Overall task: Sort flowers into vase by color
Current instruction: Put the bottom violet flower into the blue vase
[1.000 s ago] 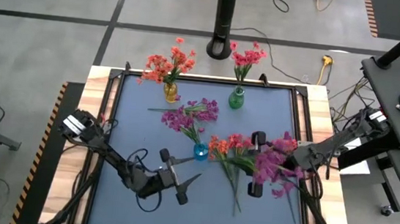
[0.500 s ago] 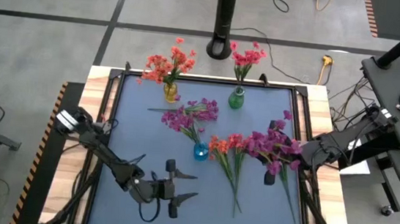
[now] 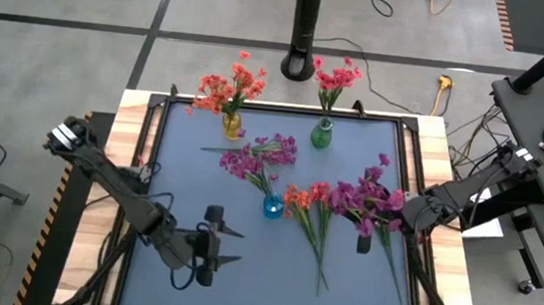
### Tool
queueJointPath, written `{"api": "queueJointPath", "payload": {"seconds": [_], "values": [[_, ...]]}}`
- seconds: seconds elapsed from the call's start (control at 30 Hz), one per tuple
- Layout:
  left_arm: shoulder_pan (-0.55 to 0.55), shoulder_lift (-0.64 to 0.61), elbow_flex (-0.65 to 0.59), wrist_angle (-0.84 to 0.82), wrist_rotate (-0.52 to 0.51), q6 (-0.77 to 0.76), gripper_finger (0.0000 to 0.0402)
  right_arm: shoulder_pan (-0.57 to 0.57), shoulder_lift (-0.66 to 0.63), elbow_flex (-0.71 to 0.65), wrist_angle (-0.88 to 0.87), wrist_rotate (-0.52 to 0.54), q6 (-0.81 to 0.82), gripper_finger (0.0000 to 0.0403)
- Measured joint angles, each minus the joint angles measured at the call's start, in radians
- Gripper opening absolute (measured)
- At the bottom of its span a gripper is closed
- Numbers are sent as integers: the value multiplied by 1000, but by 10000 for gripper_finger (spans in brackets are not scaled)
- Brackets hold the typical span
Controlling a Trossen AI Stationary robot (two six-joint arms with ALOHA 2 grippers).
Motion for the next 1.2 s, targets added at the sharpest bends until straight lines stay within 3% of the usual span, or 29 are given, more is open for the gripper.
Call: {"api": "queueJointPath", "payload": {"seconds": [0.33, 0.7, 0.93, 1.2], "values": [[4, -132, 0, -194, -217, 14, 231, -50, 36, -53, 203, 16, -104, 22], [18, -146, -21, -296, -218, 2, 231, -144, 103, -42, 298, 24, -101, 22], [87, -147, -26, -344, -247, 6, 231, -206, 136, -42, 311, 23, 20, 22], [153, -147, -27, -390, -265, 9, 231, -208, 189, -42, 373, 15, 6, 22]]}}
